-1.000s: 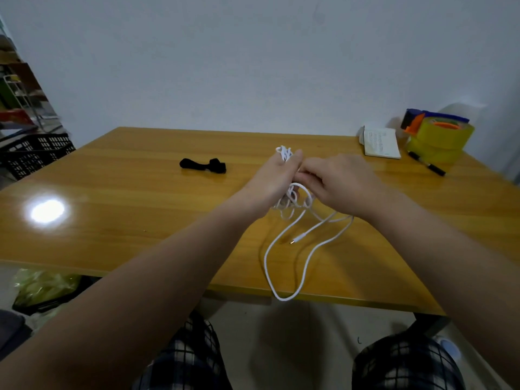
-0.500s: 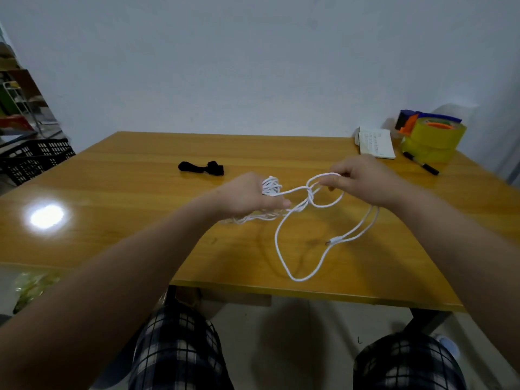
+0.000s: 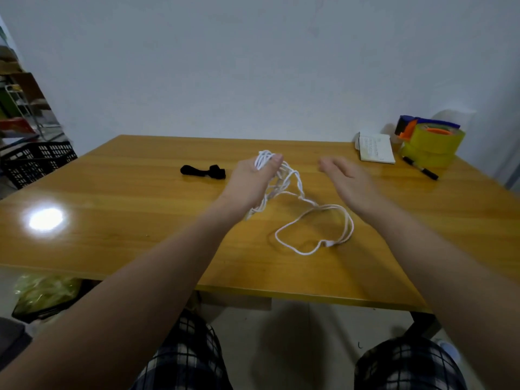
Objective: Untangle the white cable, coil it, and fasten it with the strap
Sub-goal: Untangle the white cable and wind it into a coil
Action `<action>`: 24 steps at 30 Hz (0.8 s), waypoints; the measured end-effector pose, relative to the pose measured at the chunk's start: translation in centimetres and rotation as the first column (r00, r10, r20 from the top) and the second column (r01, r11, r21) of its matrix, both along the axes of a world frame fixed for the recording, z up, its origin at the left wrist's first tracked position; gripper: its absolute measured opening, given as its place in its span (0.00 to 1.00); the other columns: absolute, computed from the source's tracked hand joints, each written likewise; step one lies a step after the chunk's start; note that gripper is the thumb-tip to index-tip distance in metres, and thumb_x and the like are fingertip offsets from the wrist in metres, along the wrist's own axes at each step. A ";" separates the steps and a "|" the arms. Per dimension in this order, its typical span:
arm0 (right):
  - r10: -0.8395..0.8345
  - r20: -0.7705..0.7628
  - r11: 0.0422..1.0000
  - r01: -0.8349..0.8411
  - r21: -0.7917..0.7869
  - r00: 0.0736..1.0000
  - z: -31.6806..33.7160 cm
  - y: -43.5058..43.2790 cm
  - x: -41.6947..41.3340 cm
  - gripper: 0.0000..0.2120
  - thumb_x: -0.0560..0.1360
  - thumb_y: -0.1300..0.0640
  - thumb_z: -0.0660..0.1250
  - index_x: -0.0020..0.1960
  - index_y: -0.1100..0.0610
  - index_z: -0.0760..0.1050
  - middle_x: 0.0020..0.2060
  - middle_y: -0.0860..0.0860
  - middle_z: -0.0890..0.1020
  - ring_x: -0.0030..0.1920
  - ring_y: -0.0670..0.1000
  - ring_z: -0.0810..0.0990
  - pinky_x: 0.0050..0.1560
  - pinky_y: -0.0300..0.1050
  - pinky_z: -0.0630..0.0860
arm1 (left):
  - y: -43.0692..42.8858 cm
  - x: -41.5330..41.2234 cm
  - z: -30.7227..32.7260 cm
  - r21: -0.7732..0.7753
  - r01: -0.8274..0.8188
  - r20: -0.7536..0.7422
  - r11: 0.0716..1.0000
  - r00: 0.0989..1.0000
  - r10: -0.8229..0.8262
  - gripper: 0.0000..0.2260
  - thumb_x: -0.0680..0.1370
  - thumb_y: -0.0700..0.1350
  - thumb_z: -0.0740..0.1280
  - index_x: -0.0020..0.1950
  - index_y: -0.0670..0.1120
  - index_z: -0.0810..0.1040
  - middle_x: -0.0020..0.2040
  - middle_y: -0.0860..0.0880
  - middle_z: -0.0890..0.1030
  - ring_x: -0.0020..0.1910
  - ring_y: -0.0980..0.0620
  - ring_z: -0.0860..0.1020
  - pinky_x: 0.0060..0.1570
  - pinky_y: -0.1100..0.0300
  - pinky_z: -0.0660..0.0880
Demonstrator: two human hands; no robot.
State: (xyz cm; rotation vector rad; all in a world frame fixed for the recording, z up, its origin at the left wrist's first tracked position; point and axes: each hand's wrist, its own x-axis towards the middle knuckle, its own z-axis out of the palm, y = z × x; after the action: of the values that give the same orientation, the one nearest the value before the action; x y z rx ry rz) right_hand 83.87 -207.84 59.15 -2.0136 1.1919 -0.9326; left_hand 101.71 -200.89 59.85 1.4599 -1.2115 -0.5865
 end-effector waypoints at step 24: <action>0.301 0.720 0.833 -0.540 0.120 0.626 0.6 2.1 1.7 0.17 0.73 0.68 0.52 0.31 0.58 0.73 0.35 0.58 0.83 0.49 0.55 0.82 0.58 0.46 0.75 | -0.1 0.4 -3.9 0.159 -0.103 0.008 0.982 0.995 0.103 0.15 0.79 0.54 0.62 0.37 0.47 0.73 0.26 0.52 0.67 0.25 0.55 0.66 0.27 0.60 0.62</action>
State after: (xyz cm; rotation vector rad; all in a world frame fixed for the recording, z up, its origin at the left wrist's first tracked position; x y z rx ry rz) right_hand 85.55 -205.72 59.71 -1.3744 0.3780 -1.0041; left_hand 102.09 -201.04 55.96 1.6463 -1.1014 -0.6246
